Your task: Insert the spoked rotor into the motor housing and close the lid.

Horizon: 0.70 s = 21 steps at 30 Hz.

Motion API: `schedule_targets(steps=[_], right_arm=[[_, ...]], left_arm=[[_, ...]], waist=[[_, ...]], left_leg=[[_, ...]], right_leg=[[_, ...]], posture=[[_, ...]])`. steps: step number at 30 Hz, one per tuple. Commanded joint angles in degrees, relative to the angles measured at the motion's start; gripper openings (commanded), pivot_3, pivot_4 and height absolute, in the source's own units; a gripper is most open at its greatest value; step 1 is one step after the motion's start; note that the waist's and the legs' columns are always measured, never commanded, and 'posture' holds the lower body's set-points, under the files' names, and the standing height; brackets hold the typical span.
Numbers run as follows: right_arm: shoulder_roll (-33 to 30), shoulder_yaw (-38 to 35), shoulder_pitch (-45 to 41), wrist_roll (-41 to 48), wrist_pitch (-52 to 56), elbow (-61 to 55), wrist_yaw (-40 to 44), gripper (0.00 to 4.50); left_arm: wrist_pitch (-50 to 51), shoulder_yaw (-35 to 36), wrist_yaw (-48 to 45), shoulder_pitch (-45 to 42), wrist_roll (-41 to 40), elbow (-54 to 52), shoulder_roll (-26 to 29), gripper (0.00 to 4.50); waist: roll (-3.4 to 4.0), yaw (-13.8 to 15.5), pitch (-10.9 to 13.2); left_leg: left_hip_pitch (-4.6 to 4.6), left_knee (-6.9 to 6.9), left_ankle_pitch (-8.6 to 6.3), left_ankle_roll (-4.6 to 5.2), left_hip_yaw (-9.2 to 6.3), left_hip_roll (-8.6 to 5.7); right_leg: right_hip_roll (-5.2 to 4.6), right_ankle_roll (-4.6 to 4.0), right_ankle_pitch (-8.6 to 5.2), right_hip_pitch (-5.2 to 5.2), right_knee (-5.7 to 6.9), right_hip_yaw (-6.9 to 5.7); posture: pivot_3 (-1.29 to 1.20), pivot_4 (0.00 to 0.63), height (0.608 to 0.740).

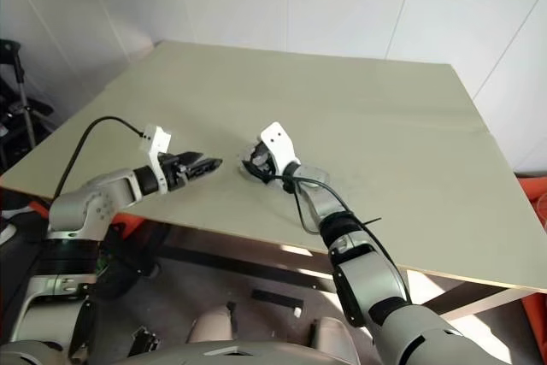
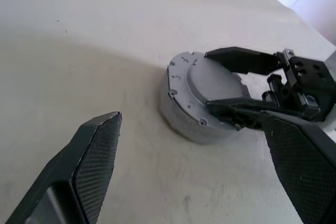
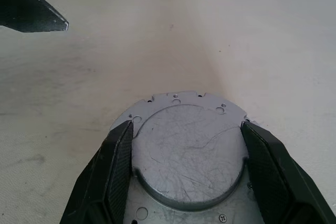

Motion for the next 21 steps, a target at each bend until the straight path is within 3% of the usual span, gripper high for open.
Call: schedule_targets(steps=[1,13,16,21], right_arm=[[-1.33,0.73,0.87,-2.14,2.3,1.97,-0.1,3.16],[-2.1,0.06,0.72,-1.67,3.99,-0.54,0.16,3.16],[-2.25,-0.19,0.56,-1.46,4.25,-1.14,0.09,3.16],[-2.37,-0.28,0.66,-1.36,4.75,-1.97,0.08,3.16]], left_arm=[[0.0,1.29,2.26,-2.49,-1.28,-0.8,-1.67,4.47],[-1.29,2.05,4.1,-4.87,-0.74,2.53,-1.62,4.47],[-1.08,3.12,4.33,-6.78,-1.8,4.24,-2.25,3.89],[-1.31,3.32,4.45,-8.76,-1.61,6.3,-2.55,2.32]], waist=[[0.0,-0.05,0.0],[0.0,-0.06,0.0],[0.02,0.06,0.01],[0.02,0.05,0.02]], left_leg=[[0.0,0.0,0.0,0.0,0.0,-0.01],[-0.02,-0.3,0.0,0.0,0.01,-0.07],[-0.04,-0.36,0.0,0.0,0.0,-0.08],[-0.04,-0.51,0.0,0.0,0.0,-0.15]], right_leg=[[0.0,0.01,-0.01,-0.01,-0.02,0.02],[0.0,0.02,-0.01,-0.13,-0.15,0.04],[0.0,0.02,-0.01,-0.14,-0.18,0.03],[-0.03,0.03,-0.01,-0.17,-0.28,0.05]], posture=[[0.0,0.0,0.74],[0.0,0.0,0.74],[0.0,0.0,0.74],[0.0,0.0,0.74]])
